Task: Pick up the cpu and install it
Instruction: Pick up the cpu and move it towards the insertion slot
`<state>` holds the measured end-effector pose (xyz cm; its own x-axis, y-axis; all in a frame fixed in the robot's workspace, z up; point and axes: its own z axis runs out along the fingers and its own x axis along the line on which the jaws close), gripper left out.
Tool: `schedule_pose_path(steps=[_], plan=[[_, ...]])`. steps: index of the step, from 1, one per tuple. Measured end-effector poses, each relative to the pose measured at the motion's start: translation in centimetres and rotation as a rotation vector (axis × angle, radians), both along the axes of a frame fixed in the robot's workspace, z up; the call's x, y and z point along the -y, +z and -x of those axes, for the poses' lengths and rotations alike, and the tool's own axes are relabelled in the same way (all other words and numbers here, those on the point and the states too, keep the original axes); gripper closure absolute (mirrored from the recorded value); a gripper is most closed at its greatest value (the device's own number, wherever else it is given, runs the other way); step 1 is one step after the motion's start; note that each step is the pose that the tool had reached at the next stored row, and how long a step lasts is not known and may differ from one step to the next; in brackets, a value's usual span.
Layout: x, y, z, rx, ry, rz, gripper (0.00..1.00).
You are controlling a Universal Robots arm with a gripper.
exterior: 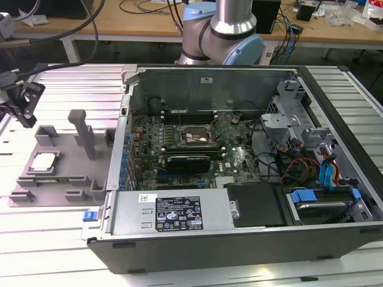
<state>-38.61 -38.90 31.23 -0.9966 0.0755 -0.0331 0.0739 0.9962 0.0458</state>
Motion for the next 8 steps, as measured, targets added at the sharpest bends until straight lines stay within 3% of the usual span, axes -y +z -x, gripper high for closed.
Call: schedule_pose_path(steps=[8], plan=[[0.00, -0.90, 0.35, -0.0001, 0.000, 0.0001, 0.89]])
